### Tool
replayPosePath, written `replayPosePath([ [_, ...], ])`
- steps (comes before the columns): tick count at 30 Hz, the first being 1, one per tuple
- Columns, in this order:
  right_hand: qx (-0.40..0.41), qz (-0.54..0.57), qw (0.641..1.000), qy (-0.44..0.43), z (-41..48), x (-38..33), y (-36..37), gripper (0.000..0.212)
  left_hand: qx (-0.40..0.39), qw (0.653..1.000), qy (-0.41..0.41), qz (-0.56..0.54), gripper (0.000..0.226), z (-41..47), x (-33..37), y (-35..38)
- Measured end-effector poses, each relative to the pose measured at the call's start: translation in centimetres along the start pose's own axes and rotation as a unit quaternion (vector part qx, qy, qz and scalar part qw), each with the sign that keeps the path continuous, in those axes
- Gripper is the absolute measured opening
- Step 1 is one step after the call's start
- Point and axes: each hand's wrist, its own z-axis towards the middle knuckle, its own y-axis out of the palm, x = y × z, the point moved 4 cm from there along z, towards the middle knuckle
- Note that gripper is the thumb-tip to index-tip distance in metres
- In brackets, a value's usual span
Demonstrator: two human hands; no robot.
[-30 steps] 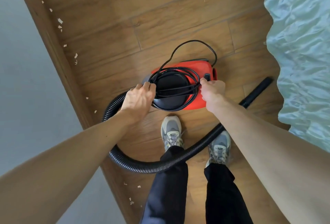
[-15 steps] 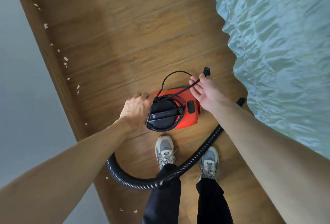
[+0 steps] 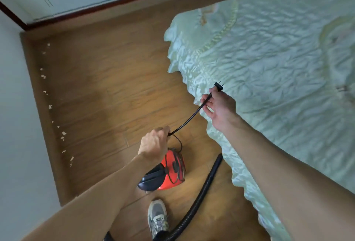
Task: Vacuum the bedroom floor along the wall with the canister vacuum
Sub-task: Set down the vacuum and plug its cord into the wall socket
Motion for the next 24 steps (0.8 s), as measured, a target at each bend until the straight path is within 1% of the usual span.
replayPosePath([
  [4,0.053,-0.038,0.992,-0.107,-2.4,-6.8,-2.0,0.025,0.030,0.999,0.030,-0.026,0.014,-0.3,5.8,-3.5],
  [7,0.082,-0.050,0.981,-0.168,-4.6,-11.2,-4.3,0.031,0.046,0.997,0.054,-0.038,0.014,-1.1,10.7,-5.9],
  [13,0.156,-0.051,0.945,-0.283,-10.6,-20.8,-10.6,0.027,0.059,0.982,0.133,-0.121,0.008,-3.6,21.5,-10.2],
  [15,0.176,-0.056,0.930,-0.319,-12.8,-23.8,-13.1,0.027,0.045,0.973,0.164,-0.157,0.007,-4.6,25.2,-11.7],
  [18,0.194,-0.073,0.905,-0.372,-16.5,-28.0,-17.2,0.016,0.016,0.954,0.206,-0.219,0.026,-6.2,30.5,-13.4],
  [20,0.207,-0.083,0.887,-0.405,-19.1,-30.7,-20.2,0.012,0.005,0.945,0.224,-0.238,0.032,-7.1,34.0,-14.5],
  [24,0.244,-0.082,0.849,-0.462,-24.6,-35.9,-26.9,0.018,-0.021,0.913,0.298,-0.278,0.029,-9.9,41.9,-17.0],
])
